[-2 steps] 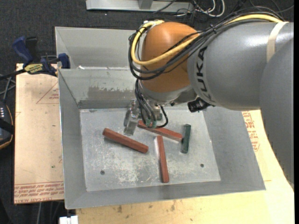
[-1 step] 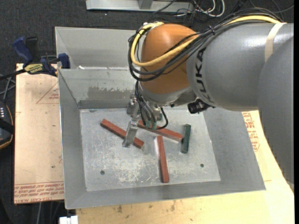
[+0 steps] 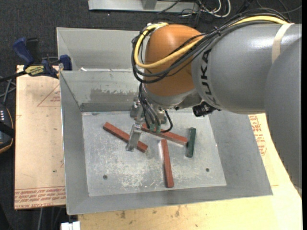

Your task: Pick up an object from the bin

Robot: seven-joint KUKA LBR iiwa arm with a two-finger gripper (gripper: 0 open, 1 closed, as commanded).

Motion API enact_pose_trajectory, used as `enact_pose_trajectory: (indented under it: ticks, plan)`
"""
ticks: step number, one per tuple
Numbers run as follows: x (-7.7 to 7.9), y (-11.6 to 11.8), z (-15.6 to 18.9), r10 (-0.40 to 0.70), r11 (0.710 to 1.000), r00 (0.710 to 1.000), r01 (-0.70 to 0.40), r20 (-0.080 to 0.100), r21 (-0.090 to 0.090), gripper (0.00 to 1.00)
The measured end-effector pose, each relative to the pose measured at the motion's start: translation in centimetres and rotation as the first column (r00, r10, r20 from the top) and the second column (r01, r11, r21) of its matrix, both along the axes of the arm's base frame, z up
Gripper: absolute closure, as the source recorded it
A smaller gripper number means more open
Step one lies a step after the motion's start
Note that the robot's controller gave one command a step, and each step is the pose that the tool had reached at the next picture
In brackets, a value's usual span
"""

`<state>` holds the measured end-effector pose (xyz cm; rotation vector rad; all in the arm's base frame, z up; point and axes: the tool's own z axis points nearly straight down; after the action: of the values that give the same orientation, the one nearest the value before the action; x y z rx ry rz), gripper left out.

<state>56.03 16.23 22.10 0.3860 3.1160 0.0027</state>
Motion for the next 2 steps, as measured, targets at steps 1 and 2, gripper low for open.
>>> enact_pose_trajectory:
  ticks: [1,2]
  plan:
    - [3.5,-1.0,-4.5,0.038,0.999,0.999,-0.038,0.010,0.002,0.00]
    - [2.1,-2.5,-14.9,0.016,1.000,1.000,-0.016,0.000,0.001,1.00]
